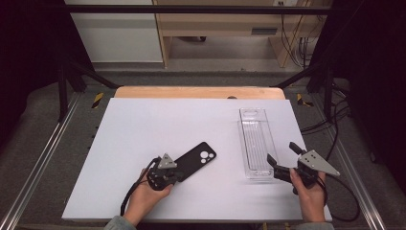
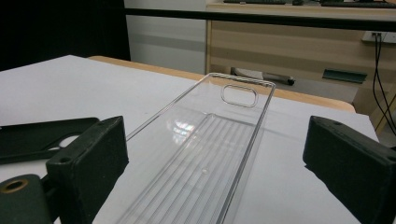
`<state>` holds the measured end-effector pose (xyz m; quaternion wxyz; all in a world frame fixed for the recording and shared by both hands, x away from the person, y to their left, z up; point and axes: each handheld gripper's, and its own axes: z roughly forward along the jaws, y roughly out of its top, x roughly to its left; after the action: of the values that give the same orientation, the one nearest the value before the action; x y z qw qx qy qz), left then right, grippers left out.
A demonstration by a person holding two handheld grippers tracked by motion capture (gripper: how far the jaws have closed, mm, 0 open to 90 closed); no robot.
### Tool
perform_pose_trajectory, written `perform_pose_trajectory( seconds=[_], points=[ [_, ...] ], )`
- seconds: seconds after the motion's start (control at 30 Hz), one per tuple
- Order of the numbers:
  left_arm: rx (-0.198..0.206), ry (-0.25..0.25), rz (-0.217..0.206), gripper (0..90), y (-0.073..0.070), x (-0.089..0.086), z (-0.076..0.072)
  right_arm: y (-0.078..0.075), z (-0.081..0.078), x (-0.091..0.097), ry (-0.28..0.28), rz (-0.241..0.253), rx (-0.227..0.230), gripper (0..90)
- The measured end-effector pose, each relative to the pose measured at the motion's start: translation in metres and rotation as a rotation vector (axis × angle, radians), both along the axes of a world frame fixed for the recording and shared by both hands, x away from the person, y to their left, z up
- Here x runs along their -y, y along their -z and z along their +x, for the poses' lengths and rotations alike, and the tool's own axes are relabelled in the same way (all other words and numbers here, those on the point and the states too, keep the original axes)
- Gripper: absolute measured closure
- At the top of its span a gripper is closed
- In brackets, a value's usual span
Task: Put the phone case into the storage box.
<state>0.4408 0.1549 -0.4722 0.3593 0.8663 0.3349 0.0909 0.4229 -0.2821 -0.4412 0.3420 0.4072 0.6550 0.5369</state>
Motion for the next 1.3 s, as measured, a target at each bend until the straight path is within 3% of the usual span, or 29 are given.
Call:
perform_pose_trajectory(
  seconds=[0.27, 0.47, 0.8, 1.2, 1.3],
  points=[
    [-0.006, -0.002, -0.016, 90.0, 0.001, -0.020, -0.029, -0.001, -0.001, -0.003, -0.002, -0.006, 0.003, 6.9],
    [-0.016, 0.007, -0.004, 90.0, 0.000, -0.028, -0.043, -0.001, -0.001, -0.004, -0.005, -0.010, 0.002, 6.9],
    [-0.039, 0.000, -0.023, 90.0, 0.000, -0.039, -0.067, -0.002, -0.002, -0.004, -0.006, -0.011, 0.004, 6.9],
    [-0.046, 0.012, -0.014, 90.0, -0.003, -0.041, -0.073, -0.002, -0.002, -0.005, -0.006, -0.013, 0.004, 6.9],
    [-0.008, 0.006, -0.005, 90.0, -0.013, -0.042, -0.066, -0.002, -0.002, -0.005, -0.007, -0.013, 0.006, 6.9]
  ],
)
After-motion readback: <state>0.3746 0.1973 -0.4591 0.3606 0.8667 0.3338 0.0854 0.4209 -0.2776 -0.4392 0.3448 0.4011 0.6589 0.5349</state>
